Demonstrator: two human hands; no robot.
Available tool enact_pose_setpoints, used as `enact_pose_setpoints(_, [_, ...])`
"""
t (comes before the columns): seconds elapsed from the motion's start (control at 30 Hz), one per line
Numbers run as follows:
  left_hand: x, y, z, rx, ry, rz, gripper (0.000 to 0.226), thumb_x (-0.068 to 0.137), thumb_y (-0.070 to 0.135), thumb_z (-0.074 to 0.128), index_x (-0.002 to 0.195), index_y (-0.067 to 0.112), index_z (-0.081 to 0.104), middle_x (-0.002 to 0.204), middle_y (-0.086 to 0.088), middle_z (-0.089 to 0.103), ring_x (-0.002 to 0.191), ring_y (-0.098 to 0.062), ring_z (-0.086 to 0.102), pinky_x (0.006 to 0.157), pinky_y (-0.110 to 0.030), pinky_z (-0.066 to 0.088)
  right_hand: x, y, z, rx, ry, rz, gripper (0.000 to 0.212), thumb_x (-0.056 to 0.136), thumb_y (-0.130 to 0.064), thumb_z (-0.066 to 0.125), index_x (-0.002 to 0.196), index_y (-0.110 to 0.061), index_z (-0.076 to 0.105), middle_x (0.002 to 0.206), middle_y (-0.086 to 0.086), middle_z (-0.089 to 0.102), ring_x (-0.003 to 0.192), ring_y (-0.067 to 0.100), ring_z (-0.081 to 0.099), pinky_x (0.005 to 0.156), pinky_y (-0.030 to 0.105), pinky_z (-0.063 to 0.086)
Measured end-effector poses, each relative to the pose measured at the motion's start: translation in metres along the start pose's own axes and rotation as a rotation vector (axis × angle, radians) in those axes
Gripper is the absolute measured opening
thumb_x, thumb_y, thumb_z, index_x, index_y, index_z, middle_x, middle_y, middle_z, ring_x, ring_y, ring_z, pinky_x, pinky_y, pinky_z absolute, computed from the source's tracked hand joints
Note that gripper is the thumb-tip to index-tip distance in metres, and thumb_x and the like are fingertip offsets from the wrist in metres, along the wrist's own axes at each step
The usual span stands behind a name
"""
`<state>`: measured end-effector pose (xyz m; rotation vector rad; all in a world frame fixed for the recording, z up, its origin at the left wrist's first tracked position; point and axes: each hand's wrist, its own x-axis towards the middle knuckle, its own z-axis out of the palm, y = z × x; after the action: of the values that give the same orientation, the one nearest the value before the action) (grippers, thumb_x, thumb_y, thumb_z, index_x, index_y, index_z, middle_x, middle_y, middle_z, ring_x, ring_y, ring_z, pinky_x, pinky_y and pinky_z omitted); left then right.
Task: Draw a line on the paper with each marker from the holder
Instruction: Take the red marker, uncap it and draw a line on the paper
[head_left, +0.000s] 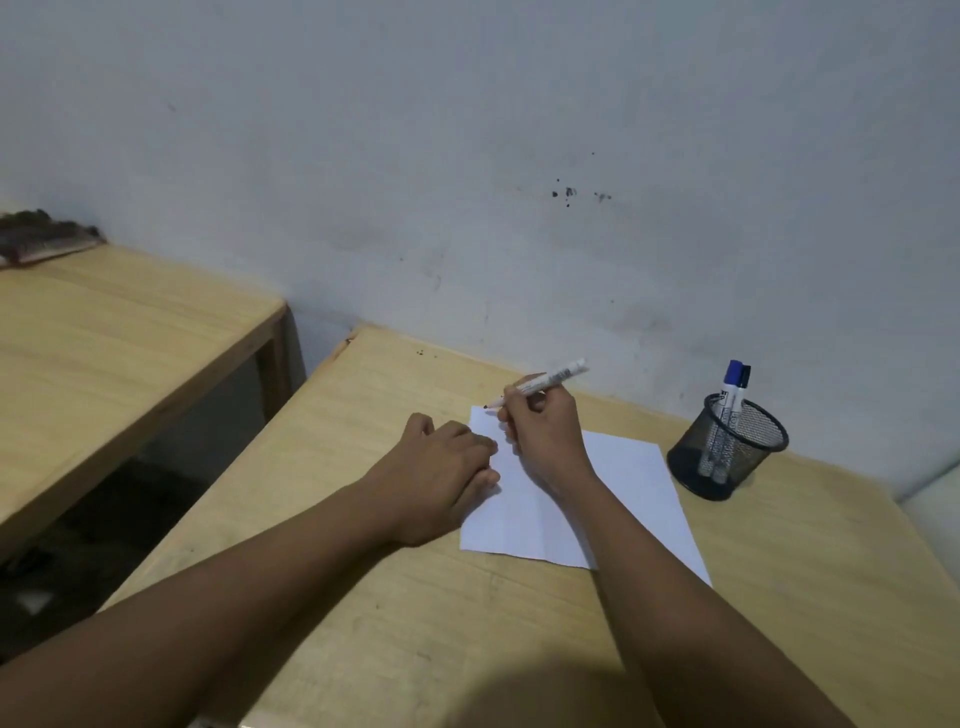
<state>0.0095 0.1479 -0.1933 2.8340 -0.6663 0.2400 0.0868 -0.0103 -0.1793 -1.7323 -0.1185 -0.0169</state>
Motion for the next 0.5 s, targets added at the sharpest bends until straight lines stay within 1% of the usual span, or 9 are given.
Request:
enact_pose_setpoints(0.1, [0.003,-0.013,0.003,0.035,0.024,-0.073,0.05,0.1,0.047,0.017,0.111,0.022,0.058,0.122,0.007,0.064,0.115,-0.018,0.051,0.091,-0.045,0.033,0.001,0.005,-0.002,0.05,-0.026,0.017,0.011,0.098,-0.005,0.057,0.087,-0.003,0.059,0.076,0.026,0.07,0.056,0.023,0.053,0.046,0.027,0.039])
enact_pose_setpoints(0.13, [0.002,-0.013,0.004,0.037,0.029,-0.086,0.05,0.101,0.047,0.017,0.113,0.023,0.058,0.123,0.008,0.064,0.118,-0.018,0.05,0.091,-0.045,0.033,0.001,0.004,-0.003,0.069,-0.033,0.024,0.01,0.098,-0.003,0.056,0.088,-0.003,0.059,0.075,0.028,0.069,0.055,0.023,0.052,0.045,0.027,0.038])
enact_pose_setpoints(0.23, [0.002,-0.013,0.007,0.018,0.039,-0.102,0.048,0.102,0.046,0.019,0.122,0.023,0.056,0.128,0.008,0.063,0.123,-0.018,0.048,0.094,-0.046,0.034,0.005,0.002,-0.004,0.103,-0.061,0.038,0.011,0.096,0.002,0.057,0.088,-0.004,0.062,0.071,0.021,0.065,0.053,0.024,0.05,0.046,0.029,0.037])
enact_pose_setpoints(0.3, [0.002,-0.013,0.006,-0.003,0.034,-0.112,0.048,0.103,0.046,0.02,0.13,0.023,0.054,0.13,0.008,0.062,0.126,-0.017,0.046,0.096,-0.046,0.033,0.011,0.002,-0.003,0.08,-0.098,0.018,0.01,0.091,0.005,0.063,0.082,0.0,0.063,0.07,0.022,0.06,0.055,0.026,0.049,0.049,0.033,0.039])
enact_pose_setpoints(0.37, [0.002,-0.013,0.005,-0.027,0.033,-0.123,0.048,0.104,0.045,0.022,0.134,0.023,0.052,0.13,0.008,0.062,0.127,-0.016,0.045,0.097,-0.045,0.032,0.017,0.003,-0.002,0.014,-0.143,-0.031,0.012,0.087,0.002,0.068,0.077,0.002,0.062,0.066,0.019,0.057,0.056,0.028,0.048,0.052,0.04,0.042])
enact_pose_setpoints(0.43, [0.002,-0.013,0.005,-0.041,0.034,-0.129,0.047,0.104,0.044,0.023,0.134,0.023,0.052,0.127,0.008,0.063,0.127,-0.015,0.045,0.098,-0.046,0.032,0.019,0.005,-0.002,-0.078,-0.155,-0.083,0.015,0.088,-0.007,0.07,0.075,-0.002,0.066,0.061,0.008,0.063,0.054,0.025,0.053,0.056,0.045,0.048])
enact_pose_setpoints(0.5, [0.002,-0.013,0.005,-0.051,0.033,-0.127,0.046,0.104,0.043,0.023,0.131,0.022,0.054,0.126,0.008,0.063,0.125,-0.015,0.045,0.1,-0.048,0.031,0.017,0.008,-0.002,-0.152,-0.141,-0.141,0.015,0.091,-0.011,0.07,0.078,-0.004,0.069,0.062,0.003,0.069,0.054,0.019,0.059,0.057,0.036,0.051])
